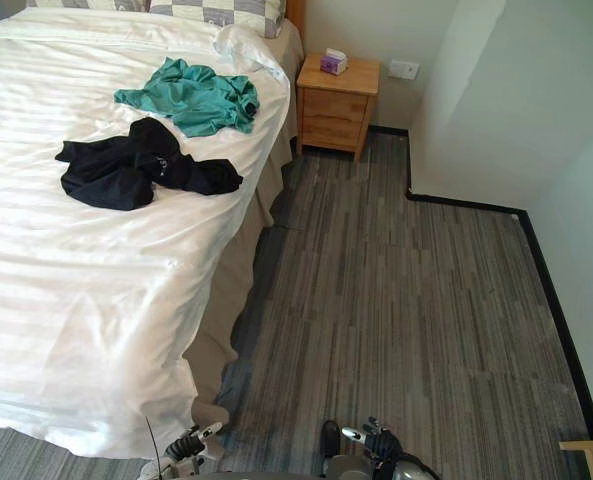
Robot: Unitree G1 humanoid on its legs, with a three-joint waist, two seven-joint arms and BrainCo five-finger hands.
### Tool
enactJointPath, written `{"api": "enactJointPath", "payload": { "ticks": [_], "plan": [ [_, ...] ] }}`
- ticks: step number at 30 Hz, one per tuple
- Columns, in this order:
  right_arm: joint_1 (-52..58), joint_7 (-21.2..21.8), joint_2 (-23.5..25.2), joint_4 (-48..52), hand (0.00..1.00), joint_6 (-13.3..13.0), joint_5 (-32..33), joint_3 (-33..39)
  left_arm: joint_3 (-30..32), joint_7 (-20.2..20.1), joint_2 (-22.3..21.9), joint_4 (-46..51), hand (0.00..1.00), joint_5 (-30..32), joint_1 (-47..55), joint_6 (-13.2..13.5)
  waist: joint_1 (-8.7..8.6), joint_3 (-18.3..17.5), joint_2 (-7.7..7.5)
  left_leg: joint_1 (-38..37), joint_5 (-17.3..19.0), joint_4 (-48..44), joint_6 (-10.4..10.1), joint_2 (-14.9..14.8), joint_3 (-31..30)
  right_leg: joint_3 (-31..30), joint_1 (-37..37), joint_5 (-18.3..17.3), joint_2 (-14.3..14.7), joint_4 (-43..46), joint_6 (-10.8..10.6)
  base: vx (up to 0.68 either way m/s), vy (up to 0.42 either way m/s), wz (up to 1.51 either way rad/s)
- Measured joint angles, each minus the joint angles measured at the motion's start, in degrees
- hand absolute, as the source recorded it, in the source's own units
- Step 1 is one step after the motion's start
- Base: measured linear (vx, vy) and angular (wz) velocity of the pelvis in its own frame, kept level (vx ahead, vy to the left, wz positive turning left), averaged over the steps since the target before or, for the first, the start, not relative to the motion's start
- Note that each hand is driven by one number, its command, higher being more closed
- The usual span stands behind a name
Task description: Tidy the bed and pick cloth on bed and put in laundry
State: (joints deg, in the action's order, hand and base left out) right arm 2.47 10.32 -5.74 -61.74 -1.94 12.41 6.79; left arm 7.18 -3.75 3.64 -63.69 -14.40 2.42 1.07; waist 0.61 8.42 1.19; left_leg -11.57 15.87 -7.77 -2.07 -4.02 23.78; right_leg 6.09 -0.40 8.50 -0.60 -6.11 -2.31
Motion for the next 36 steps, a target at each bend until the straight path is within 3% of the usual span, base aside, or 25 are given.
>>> {"api": "enactJointPath", "payload": {
  "ticks": [5, 9, 11, 13, 14, 15, 16, 17, 18, 19, 20, 21, 23, 24, 26, 28, 29, 31, 33, 34, 35, 36],
  "plan": [
    [0.0, 0.0, 0.0, -0.1, 0.00, -0.1, 0.2, 0.1, 0.1, 0.1, 0.0, 0.0, 0.00, -0.1, 0.0, -0.3, -0.02, 0.0, 0.02, 0.0, 0.0, -0.1, 0.0, 0.0, 0.0, 0.0, 0.0, 0.1, 0.0, 0.0, 0.0, 0.00, 0.000, 0.00],
    [0.0, -0.2, 0.1, -0.5, 0.00, -1.0, 0.7, 0.8, 2.6, 1.3, -0.5, -0.2, 0.00, -0.2, -0.1, -2.0, -0.14, 0.1, 0.16, -0.2, 0.0, -0.2, 0.0, 0.0, 0.2, 0.0, 0.2, 0.3, 0.0, 0.0, -0.1, 0.00, 0.000, 0.00],
    [0.0, -0.4, 0.5, -0.6, 0.00, -2.4, 1.8, 1.8, 4.6, 3.1, -1.5, 0.1, 0.00, 4.9, -0.2, -2.0, -0.43, 1.1, 0.22, -0.1, -0.1, -0.9, -0.1, -0.2, 0.4, 0.2, 0.0, 0.3, 0.0, 0.0, -0.1, 0.00, 0.000, 0.00],
    [0.1, -0.5, 0.6, 0.0, 0.00, -3.2, 2.6, 1.9, 4.8, 4.3, -1.3, 1.0, 0.00, 8.6, -0.2, -2.0, -1.01, 1.8, 0.48, 1.1, 0.3, -3.2, -1.2, -1.3, 0.5, 2.6, -0.3, -1.4, -0.1, 0.8, 1.4, -0.05, -0.052, -0.01],
    [0.0, -0.5, 0.7, 0.3, 0.00, -3.5, 2.7, 2.1, 4.8, 5.3, -1.2, 1.8, 0.00, 9.4, -0.1, -2.2, -0.95, 2.2, 0.71, 2.8, 0.4, -6.9, -2.7, -2.4, 1.0, 5.1, -2.3, -2.9, -0.3, 4.8, 2.6, -0.06, -0.080, -0.11],
    [0.0, -0.5, 0.9, 0.5, 0.00, -3.7, 2.7, 2.3, 4.9, 5.8, -1.1, 2.7, 0.00, 10.1, 0.1, -2.6, -1.03, 2.3, 0.64, 4.3, 0.3, -10.3, -2.9, -3.3, 1.1, 5.6, -3.3, -4.2, -0.5, 6.9, 3.3, -0.05, -0.122, -0.17],
    [0.2, -0.8, 1.3, 1.7, 0.00, -4.2, 2.8, 2.4, 5.4, 7.0, -1.3, 4.2, 0.00, 10.9, 0.3, -3.4, -1.30, 2.3, -0.52, 8.3, 0.0, -20.7, -3.4, -5.4, 1.0, 6.8, -4.2, -7.3, -1.0, 10.2, 3.5, -0.07, -0.178, -0.22],
    [0.9, -1.0, 1.4, 2.8, 0.00, -4.5, 2.8, 2.0, 7.3, 7.9, -1.7, 6.2, 0.00, 11.6, 0.5, -3.7, -1.15, 2.5, 0.00, 12.9, -2.8, -32.4, -3.9, -8.7, 0.4, 7.7, -3.6, -8.8, -0.7, 10.8, 3.5, -0.07, -0.178, -0.33],
    [1.3, -1.2, 1.0, 2.9, 0.00, -4.5, 2.8, 1.6, 7.8, 8.0, -2.3, 6.9, 0.00, 11.9, 0.5, -3.8, -0.97, 2.6, 0.58, 15.0, -5.5, -37.1, -1.4, -10.3, -0.4, 7.7, -2.3, -9.3, 0.1, 9.2, 4.1, 0.06, -0.240, -0.68],
    [0.9, -1.2, 0.3, 3.7, 0.00, -4.4, 2.8, 1.2, 8.5, 8.0, -3.6, 7.0, 0.00, 12.4, 0.5, -3.5, 0.32, 2.5, 2.70, 19.5, -12.1, -45.4, 1.7, -14.4, -2.8, 9.6, -0.8, -10.3, 1.3, 11.4, 5.9, 0.25, -0.189, -0.89],
    [1.2, -1.2, 0.3, 4.8, 0.00, -4.3, 2.7, 1.2, 9.0, 7.6, -2.9, 7.8, 0.00, 12.5, 0.3, -2.9, 0.60, 3.5, 2.16, 23.2, -16.2, -53.1, 0.1, -14.7, -5.7, 9.4, 0.3, -13.2, 0.4, 14.6, 5.1, 0.29, -0.240, -0.99],
    [0.6, -1.3, 0.1, 4.8, 0.00, -4.2, 2.7, 1.6, 8.9, 7.5, -3.1, 7.4, 0.00, 12.7, 0.1, -3.0, 0.33, 4.0, 3.25, 24.5, -13.0, -54.3, -0.7, -13.9, -8.6, 7.8, 1.8, -13.8, 1.6, 14.3, 6.1, 0.26, -0.141, -0.90],
    [-0.5, -1.3, 0.5, 4.4, 0.00, -4.0, 2.7, 1.6, 8.8, 7.4, -3.2, 7.7, 0.00, 12.5, 0.0, -2.0, 0.48, 4.5, 2.88, 26.3, -8.7, -52.7, -1.2, -10.9, -9.4, 5.1, 3.3, -13.6, 1.6, 13.8, 6.6, 0.16, -0.088, -0.83],
    [-1.2, -1.3, 1.1, 4.1, 0.00, -3.7, 2.5, 1.6, 8.6, 7.4, -3.3, 7.9, 0.00, 12.4, 0.0, -1.1, 0.75, 4.7, 2.48, 27.0, -7.0, -48.0, -0.8, -8.7, -8.4, 3.0, 4.9, -13.6, 1.5, 12.5, 6.7, 0.18, -0.071, -0.98],
    [-1.2, -1.2, 1.3, 4.2, 0.00, -3.2, 1.9, 1.3, 8.2, 7.4, -3.4, 7.9, 0.00, 12.4, 0.1, -0.5, 0.95, 4.7, 2.41, 26.1, -7.1, -33.0, -0.8, -6.4, -5.8, 1.3, 7.1, -13.9, 1.3, 10.3, 6.1, 0.19, -0.046, -0.80],
    [-0.7, -1.2, 1.3, 4.2, 0.00, -2.6, 1.3, 1.2, 8.2, 7.4, -3.6, 7.9, 0.00, 12.2, 0.2, -0.5, 1.57, 4.7, 2.29, 24.2, -9.9, -9.4, -1.7, -4.8, -2.8, 0.6, 10.1, -14.4, 1.7, 7.5, 4.9, 0.32, -0.018, -0.49],
    [-0.6, -1.2, 1.3, 4.2, 0.00, -2.6, 1.1, 1.2, 8.2, 7.4, -3.6, 8.0, 0.00, 11.8, 0.3, -0.5, 1.77, 4.7, 2.18, 24.1, -11.2, -5.7, -1.5, -4.7, -2.2, 0.3, 10.8, -14.7, 1.8, 7.0, 4.4, 0.36, -0.012, -0.30],
    [0.0, -1.2, 1.1, 4.2, 0.00, -2.8, 0.3, 1.0, 8.7, 6.3, -3.4, 8.1, 0.00, 10.5, 0.3, -0.5, 1.81, 4.8, 1.87, 24.9, -15.8, -0.2, -1.4, -5.2, -0.2, 0.0, 13.3, -16.3, 1.5, 6.4, 1.5, 0.42, 0.018, -0.09],
    [0.2, -1.1, 1.0, 3.8, 0.00, -3.1, -0.2, -0.2, 8.5, 6.0, -2.8, 7.8, 0.00, 9.0, 0.1, -0.7, 1.85, 4.7, 0.62, 24.7, -22.7, -0.7, 2.6, -3.4, 1.1, -0.2, 15.2, -18.0, -1.1, 6.2, -0.8, 0.59, 0.084, 0.06],
    [-0.4, -1.0, 0.9, 3.4, 0.00, -3.2, -0.3, -0.2, 8.1, 5.9, -2.3, 7.6, 0.00, 8.7, -0.4, -0.7, 1.94, 4.6, 0.15, 24.8, -22.7, -0.9, 5.0, -1.7, 2.0, -0.1, 15.3, -18.6, -3.1, 6.3, -1.6, 0.66, 0.142, 0.13],
    [-1.5, -0.4, 0.6, 2.2, 0.00, -3.2, -0.6, -0.1, 6.8, 5.8, -2.2, 6.9, 0.00, 8.6, -1.0, -0.9, 1.55, 4.7, 0.56, 25.1, -20.6, -3.1, 7.8, -1.8, 3.4, -0.1, 15.2, -16.7, -3.7, 6.5, -3.2, 0.55, 0.137, 0.12],
    [-1.8, -0.1, 0.7, 1.8, 0.00, -3.1, -0.8, -0.4, 6.4, 5.8, -1.9, 6.8, 0.00, 8.6, -1.1, -1.2, 1.55, 4.8, 0.65, 25.4, -19.5, -4.6, 8.8, -2.0, 3.5, -0.3, 15.3, -15.6, -3.8, 6.9, -3.4, 0.65, 0.191, 0.12]
  ]
}}
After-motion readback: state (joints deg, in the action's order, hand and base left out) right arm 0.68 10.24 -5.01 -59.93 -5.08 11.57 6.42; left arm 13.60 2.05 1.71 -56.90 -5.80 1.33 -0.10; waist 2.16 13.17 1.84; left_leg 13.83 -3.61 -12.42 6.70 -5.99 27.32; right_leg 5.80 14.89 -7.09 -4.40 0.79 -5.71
